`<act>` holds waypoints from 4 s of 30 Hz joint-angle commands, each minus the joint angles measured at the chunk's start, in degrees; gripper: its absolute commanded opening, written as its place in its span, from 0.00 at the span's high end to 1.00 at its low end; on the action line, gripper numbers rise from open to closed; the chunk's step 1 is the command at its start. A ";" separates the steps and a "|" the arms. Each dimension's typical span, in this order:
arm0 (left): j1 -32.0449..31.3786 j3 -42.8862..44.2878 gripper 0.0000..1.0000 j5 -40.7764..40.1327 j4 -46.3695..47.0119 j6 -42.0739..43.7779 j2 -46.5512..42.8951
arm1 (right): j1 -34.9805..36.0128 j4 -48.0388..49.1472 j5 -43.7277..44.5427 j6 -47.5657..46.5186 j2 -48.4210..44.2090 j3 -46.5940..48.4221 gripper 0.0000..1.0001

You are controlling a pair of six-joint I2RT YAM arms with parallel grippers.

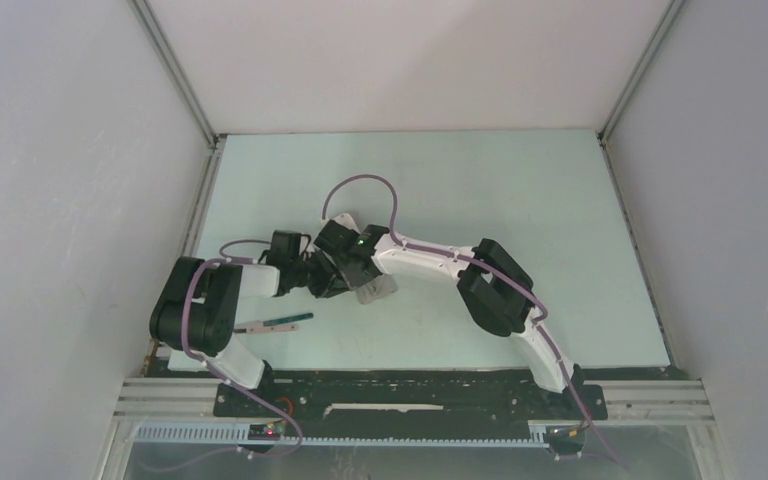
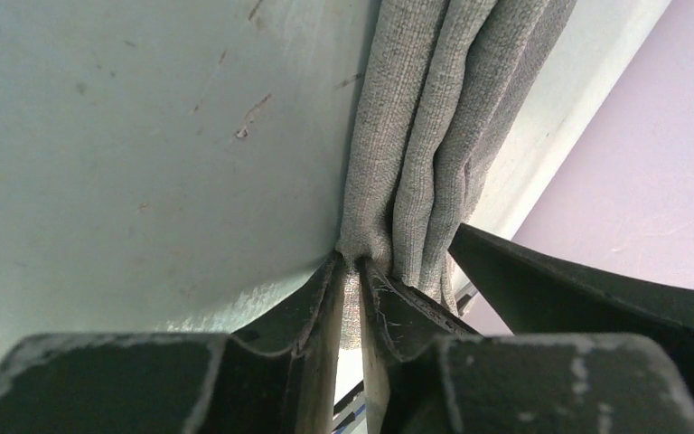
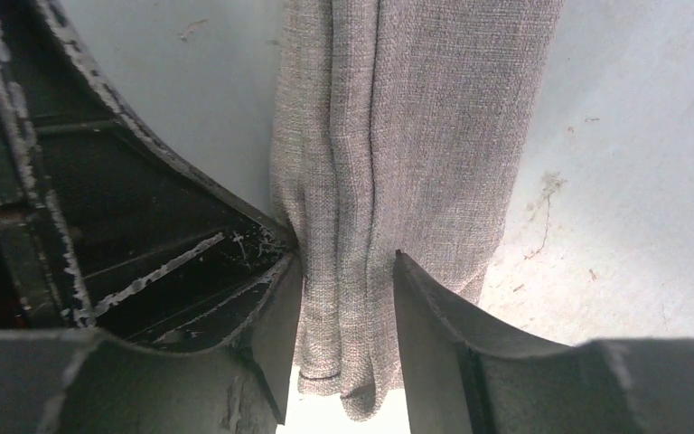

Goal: Fold the napkin into a case and place the utensils inside
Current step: Fold the 2/3-rectangle-folded napkin at the center of the board, then stuff the top corner of the smaller-rectangle-folded napkin at the center of the board.

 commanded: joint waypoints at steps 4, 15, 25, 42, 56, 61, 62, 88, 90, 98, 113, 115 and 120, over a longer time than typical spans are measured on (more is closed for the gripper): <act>-0.26 -2.63 0.80 -3.17 -0.95 0.73 -0.59 | 0.13 1.17 1.65 0.38 -0.11 -0.39 0.49; -0.27 -3.09 0.80 -3.70 -1.41 1.11 -0.76 | 0.52 2.21 0.04 0.43 -3.88 -0.77 0.89; -0.35 -3.23 0.82 -3.99 -1.09 1.00 -0.94 | 0.06 4.04 -6.55 4.38 -3.40 -1.04 0.85; 9.21 4.85 0.70 -4.83 -19.79 7.60 -15.50 | -11.88 32.64 -38.43 15.34 -19.65 -26.03 0.42; 7.20 32.51 0.85 -2.12 -14.31 2.47 12.85 | -15.76 46.32 -43.93 22.64 -12.70 -32.70 0.64; 7.76 37.45 0.82 -4.81 -18.56 6.74 11.03 | -14.99 45.53 -41.65 16.89 -15.04 -32.66 0.57; 8.55 38.80 0.81 -4.43 -20.72 7.80 9.83 | -14.83 43.96 -40.04 15.42 -16.06 -31.86 0.52; 19.68 17.93 0.32 -11.81 -34.91 18.12 -26.13 | -6.83 8.83 1.17 -3.24 15.02 30.60 0.37; 19.78 16.74 0.30 -11.03 -34.20 18.07 -26.36 | -6.52 8.83 1.81 -4.36 15.84 31.93 0.37; 19.82 16.25 0.28 -9.17 -33.76 18.39 -27.59 | -6.29 9.22 3.45 -6.02 18.36 33.88 0.39; 19.85 15.64 0.27 -8.41 -33.35 18.67 -27.76 | -5.73 9.16 4.08 -7.74 22.75 37.09 0.40; 19.86 15.64 0.27 -8.35 -33.35 18.75 -27.76 | -5.57 9.10 5.07 -8.24 23.47 37.61 0.40; 19.86 15.73 0.27 -8.01 -33.09 18.54 -27.63 | -5.61 8.95 5.83 -8.68 24.46 38.40 0.44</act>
